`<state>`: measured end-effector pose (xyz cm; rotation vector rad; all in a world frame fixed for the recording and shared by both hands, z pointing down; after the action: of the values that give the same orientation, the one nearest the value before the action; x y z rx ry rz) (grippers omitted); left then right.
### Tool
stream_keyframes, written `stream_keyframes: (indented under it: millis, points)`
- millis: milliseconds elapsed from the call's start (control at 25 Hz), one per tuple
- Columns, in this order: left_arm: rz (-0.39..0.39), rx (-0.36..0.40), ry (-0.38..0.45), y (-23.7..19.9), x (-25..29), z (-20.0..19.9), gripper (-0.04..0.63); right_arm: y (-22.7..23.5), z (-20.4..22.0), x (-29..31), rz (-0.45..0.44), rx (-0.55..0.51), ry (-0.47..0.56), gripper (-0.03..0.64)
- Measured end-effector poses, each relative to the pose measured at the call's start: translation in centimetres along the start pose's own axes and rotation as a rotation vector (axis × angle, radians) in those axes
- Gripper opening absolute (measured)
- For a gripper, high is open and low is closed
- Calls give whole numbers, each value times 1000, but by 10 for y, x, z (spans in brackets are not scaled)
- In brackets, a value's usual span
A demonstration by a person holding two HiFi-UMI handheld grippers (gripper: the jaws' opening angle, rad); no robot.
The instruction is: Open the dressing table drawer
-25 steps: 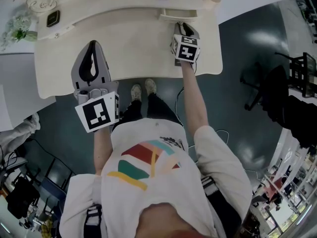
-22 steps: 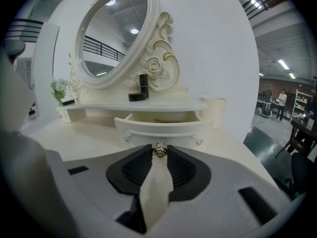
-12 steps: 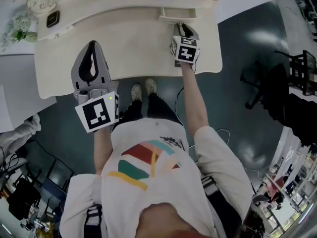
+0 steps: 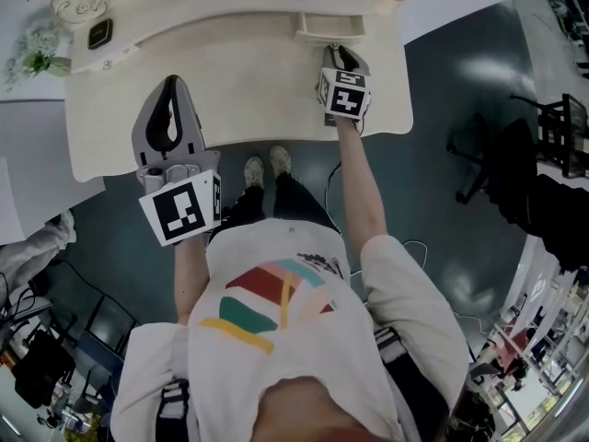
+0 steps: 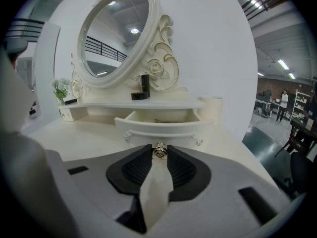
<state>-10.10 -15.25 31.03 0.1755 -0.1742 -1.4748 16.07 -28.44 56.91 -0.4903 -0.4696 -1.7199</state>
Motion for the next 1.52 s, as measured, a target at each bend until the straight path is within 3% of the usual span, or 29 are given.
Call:
stream_keyframes:
  millis: [1520]
  points:
    - [-22,11,27,-6,-10,-12,6,3,7,-11,0,28,14,111]
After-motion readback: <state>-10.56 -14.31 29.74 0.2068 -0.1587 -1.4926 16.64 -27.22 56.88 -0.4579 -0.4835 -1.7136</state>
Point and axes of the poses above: the fingertips, and each gripper's own axes: x forward along the fingers, y to its right, z out of its underside, the point moved 1 cm from there along -x, backward along the fingers, and after that the axes turned 3 degrees about x, right-handed, at the moved point
